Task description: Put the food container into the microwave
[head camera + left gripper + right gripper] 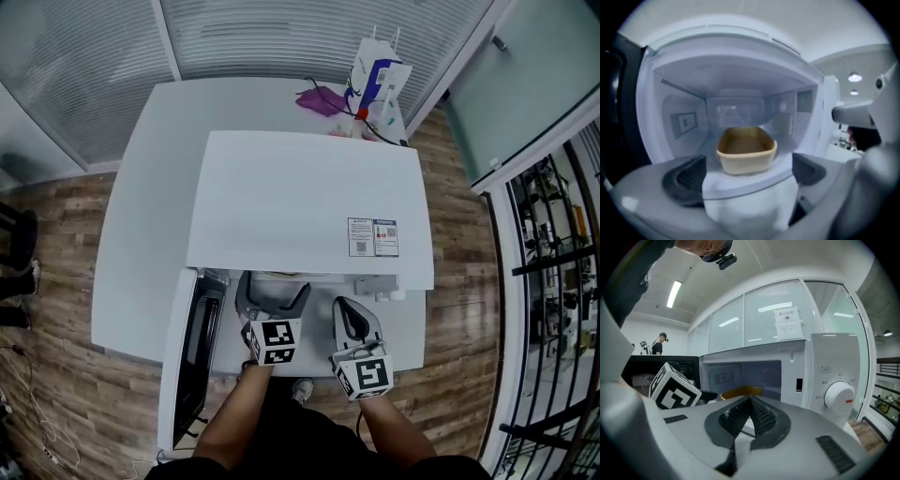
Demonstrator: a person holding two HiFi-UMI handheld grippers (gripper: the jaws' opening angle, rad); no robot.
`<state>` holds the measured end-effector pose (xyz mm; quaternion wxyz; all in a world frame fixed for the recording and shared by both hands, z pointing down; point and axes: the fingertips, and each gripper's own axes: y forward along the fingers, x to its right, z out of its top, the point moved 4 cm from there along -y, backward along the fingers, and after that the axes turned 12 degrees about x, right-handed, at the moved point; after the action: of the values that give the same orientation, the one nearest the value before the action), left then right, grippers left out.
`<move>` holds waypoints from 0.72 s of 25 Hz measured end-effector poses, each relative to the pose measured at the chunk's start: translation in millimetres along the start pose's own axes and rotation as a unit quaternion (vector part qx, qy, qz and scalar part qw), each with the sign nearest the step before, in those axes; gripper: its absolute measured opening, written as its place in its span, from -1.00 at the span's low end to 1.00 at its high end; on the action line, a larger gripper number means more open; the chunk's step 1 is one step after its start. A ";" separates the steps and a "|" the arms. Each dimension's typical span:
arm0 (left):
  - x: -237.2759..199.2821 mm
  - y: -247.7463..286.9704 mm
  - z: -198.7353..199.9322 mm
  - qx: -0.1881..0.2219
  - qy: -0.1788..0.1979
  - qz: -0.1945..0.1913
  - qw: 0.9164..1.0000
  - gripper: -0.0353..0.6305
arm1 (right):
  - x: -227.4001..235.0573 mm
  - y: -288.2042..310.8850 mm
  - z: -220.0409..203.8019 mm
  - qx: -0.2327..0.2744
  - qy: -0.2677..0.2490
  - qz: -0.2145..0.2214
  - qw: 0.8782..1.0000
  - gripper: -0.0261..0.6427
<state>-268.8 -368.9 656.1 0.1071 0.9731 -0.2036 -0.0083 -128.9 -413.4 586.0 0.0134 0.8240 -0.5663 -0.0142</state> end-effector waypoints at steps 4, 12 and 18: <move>11.8 -27.9 1.4 0.008 0.012 -0.003 1.000 0.76 | -5.5 -7.9 7.2 0.009 -0.007 0.004 1.000 -0.93; 29.1 -81.9 27.7 0.040 0.035 -0.011 0.999 0.20 | -17.9 -24.5 29.6 0.029 -0.009 0.015 0.999 -0.93; 20.2 -114.1 62.8 0.088 0.036 0.017 0.995 -0.53 | -25.6 -30.3 52.6 0.054 -0.017 0.024 0.998 -0.93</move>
<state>-209.1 -287.8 571.2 0.0284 0.9749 -0.2159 0.0466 -111.8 -379.0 532.6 -0.0408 0.8090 -0.5863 0.0029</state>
